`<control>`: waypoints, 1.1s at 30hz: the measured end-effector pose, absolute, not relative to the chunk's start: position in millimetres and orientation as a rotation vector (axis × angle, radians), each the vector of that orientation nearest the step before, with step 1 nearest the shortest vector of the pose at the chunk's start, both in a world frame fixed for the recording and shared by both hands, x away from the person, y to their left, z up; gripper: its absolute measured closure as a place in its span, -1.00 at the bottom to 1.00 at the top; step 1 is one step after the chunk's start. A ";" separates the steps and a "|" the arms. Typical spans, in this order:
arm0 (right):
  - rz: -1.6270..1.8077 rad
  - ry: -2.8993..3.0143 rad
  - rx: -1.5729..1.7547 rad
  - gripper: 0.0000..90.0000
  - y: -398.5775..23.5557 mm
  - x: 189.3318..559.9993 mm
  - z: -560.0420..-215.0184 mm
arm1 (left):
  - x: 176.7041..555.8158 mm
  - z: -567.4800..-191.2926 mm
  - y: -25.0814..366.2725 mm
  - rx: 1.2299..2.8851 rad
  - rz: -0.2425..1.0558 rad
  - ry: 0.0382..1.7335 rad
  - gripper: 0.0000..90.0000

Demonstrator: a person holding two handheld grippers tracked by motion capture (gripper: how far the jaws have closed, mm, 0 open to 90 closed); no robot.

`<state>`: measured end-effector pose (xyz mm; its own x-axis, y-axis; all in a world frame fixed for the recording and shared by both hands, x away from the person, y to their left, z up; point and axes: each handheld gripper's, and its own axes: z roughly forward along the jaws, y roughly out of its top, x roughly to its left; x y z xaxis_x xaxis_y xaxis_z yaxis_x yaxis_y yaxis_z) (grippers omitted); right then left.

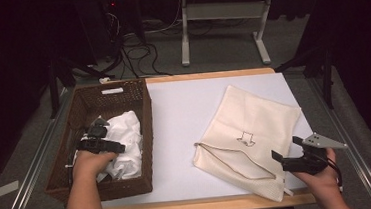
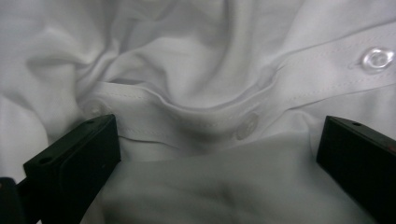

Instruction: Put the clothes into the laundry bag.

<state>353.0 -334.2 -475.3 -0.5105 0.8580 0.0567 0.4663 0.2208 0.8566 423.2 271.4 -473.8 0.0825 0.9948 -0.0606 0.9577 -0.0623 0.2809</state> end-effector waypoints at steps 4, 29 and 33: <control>1.218 2.072 1.225 -0.98 -332.8 352.6 -475.9 | 425.9 -484.1 266.7 2.156 0.143 1.947 -1.00; 1.221 2.076 1.245 -0.94 -330.6 352.7 -477.8 | 409.4 -466.7 250.1 2.210 0.368 1.672 0.83; 1.222 2.076 1.242 -0.94 -331.0 353.1 -477.9 | 402.1 -454.5 250.6 2.141 0.515 1.594 0.83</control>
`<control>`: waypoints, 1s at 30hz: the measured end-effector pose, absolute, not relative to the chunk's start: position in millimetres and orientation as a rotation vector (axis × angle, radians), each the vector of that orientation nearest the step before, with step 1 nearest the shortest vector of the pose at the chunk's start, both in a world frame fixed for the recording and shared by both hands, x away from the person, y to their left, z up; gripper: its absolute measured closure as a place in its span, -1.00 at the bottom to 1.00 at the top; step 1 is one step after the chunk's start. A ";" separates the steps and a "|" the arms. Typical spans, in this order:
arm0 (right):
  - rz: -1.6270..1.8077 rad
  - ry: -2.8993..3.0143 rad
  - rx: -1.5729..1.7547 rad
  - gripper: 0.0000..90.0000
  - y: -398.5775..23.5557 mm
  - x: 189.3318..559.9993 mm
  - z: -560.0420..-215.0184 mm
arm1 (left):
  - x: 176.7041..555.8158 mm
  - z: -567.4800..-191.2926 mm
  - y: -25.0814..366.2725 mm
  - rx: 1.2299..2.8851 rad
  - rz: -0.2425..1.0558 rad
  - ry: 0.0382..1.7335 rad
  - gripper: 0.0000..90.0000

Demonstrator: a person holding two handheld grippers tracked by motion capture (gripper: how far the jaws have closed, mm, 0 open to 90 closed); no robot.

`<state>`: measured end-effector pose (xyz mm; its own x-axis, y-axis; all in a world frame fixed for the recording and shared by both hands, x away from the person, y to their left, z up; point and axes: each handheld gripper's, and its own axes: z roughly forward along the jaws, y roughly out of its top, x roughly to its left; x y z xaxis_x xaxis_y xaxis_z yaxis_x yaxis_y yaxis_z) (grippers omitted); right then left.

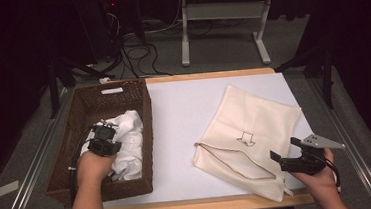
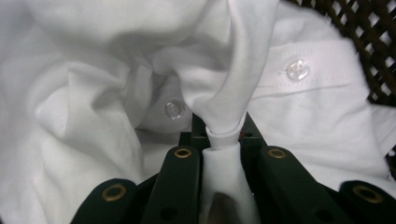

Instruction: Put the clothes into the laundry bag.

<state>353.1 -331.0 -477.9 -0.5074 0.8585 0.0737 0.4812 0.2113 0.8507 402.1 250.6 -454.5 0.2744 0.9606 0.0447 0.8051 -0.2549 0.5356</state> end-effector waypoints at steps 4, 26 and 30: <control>1.221 2.076 1.240 -0.94 -331.0 353.3 -477.9 | 396.9 -449.1 251.0 2.082 0.574 1.544 0.83; 1.225 2.072 1.239 -0.93 -330.4 352.6 -477.8 | 342.4 -415.2 253.9 1.641 1.107 1.229 0.84; 1.232 2.061 1.251 -0.93 -331.6 353.0 -478.2 | 335.5 -410.9 258.7 1.540 1.147 1.208 0.84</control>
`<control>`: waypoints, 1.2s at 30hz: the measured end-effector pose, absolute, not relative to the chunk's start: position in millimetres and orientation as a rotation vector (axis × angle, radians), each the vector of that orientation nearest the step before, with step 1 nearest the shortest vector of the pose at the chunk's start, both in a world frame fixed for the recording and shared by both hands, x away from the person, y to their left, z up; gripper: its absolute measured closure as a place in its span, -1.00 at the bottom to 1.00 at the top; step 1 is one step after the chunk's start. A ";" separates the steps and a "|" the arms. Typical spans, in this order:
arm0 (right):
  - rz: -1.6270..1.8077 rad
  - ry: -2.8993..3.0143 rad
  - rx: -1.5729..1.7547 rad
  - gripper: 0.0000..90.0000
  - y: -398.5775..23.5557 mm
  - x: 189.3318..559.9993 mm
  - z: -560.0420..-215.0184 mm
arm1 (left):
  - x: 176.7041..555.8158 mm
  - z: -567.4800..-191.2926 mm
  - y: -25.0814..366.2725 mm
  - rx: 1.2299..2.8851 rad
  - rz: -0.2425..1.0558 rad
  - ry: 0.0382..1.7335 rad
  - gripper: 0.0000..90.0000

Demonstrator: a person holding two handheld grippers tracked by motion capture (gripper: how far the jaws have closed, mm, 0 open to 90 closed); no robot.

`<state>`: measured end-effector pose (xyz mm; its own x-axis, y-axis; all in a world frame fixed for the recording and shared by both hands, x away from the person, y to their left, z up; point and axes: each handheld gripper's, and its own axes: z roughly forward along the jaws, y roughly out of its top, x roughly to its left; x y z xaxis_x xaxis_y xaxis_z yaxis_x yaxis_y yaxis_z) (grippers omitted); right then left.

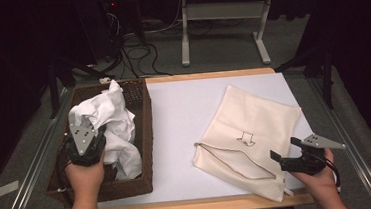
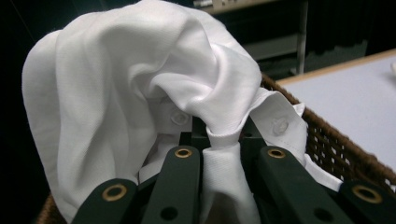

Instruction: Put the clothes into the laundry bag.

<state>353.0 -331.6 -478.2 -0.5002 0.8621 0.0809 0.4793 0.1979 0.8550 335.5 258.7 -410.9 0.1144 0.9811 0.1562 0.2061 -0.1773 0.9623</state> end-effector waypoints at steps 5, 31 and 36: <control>1.240 2.056 1.249 -0.93 -332.5 352.2 -477.3 | 328.4 -406.2 259.1 1.471 1.212 1.170 0.84; 1.254 2.053 1.232 -0.92 -332.7 352.3 -477.0 | 307.2 -328.2 207.9 1.254 1.307 0.930 0.84; 1.258 2.050 1.227 -0.92 -333.1 351.9 -476.2 | 307.5 -317.4 184.5 1.242 1.277 0.884 0.84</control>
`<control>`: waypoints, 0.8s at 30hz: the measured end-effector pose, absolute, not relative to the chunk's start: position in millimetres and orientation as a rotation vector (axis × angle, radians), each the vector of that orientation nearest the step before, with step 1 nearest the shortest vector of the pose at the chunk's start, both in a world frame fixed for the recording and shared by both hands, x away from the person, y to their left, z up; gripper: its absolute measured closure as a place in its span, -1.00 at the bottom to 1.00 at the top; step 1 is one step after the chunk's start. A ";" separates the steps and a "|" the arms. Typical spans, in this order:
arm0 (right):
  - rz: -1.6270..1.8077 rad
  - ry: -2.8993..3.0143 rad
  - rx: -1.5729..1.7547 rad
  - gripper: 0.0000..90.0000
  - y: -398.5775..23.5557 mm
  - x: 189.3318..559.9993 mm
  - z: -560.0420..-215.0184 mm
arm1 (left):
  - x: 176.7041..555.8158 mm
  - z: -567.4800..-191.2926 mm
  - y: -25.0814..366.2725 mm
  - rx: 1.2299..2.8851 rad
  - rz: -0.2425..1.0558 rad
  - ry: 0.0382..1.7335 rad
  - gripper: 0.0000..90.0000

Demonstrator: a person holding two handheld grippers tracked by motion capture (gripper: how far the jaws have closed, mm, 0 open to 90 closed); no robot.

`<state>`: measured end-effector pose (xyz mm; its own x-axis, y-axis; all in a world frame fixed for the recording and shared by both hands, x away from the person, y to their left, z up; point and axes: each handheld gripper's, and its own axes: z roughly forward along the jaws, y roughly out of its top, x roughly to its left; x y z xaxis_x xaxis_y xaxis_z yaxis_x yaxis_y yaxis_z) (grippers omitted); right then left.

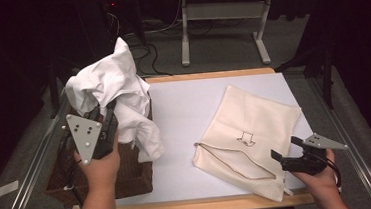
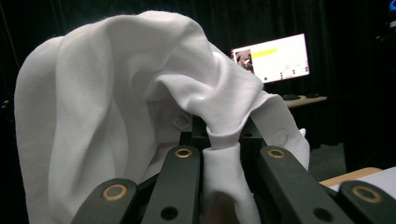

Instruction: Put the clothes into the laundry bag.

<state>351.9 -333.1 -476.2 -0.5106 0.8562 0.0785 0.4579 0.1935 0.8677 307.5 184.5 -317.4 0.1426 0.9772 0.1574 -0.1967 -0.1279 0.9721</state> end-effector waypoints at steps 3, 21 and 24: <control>1.257 2.053 1.219 -0.91 -332.1 351.6 -476.0 | 308.4 -313.3 168.1 1.238 1.246 0.850 0.84; 1.271 2.059 1.194 -0.82 -331.4 350.1 -474.9 | 311.5 -338.7 78.9 1.321 1.048 0.726 0.84; 1.277 2.076 1.174 -0.75 -327.5 347.6 -473.5 | 308.5 -346.1 72.4 1.335 1.031 0.715 0.84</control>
<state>347.6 -327.5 -473.5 -0.5470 0.8346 0.0658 0.4352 0.2163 0.8739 308.5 72.4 -346.1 0.4100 0.9014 0.1389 -0.1861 -0.0665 0.9803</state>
